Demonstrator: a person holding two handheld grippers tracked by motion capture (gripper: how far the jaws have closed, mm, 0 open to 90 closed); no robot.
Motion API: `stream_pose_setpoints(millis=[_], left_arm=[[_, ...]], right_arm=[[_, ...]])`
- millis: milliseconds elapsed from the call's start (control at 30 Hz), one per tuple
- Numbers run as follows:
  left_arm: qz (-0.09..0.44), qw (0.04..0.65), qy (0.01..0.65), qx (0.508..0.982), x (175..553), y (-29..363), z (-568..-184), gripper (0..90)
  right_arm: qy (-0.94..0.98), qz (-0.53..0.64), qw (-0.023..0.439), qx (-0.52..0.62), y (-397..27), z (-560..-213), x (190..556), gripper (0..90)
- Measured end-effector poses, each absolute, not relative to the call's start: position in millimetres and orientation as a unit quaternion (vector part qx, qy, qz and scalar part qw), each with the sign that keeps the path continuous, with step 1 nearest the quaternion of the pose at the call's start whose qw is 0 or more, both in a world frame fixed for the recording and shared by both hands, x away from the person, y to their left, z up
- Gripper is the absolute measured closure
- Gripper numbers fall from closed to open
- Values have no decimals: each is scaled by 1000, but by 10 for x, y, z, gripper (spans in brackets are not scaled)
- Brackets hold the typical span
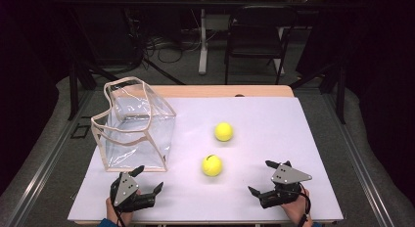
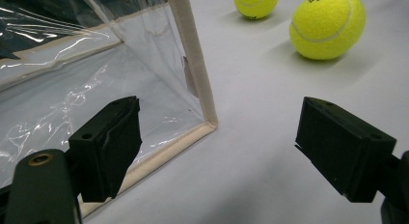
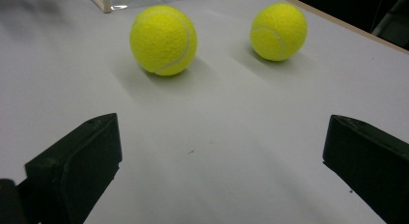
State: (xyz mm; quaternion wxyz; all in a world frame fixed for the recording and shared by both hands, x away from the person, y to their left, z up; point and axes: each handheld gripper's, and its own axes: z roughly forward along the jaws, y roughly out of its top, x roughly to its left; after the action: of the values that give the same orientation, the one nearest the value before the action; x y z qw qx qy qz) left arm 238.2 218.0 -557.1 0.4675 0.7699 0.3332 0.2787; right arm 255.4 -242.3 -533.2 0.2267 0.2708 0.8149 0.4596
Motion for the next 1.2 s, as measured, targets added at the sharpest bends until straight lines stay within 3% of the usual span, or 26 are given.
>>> stream_pose_setpoints(millis=[1200], left_arm=[[277,471,331,770,2399,2160,-5571,160]], right_arm=[[842,427,192,267,-2258,-5229,2711,0]])
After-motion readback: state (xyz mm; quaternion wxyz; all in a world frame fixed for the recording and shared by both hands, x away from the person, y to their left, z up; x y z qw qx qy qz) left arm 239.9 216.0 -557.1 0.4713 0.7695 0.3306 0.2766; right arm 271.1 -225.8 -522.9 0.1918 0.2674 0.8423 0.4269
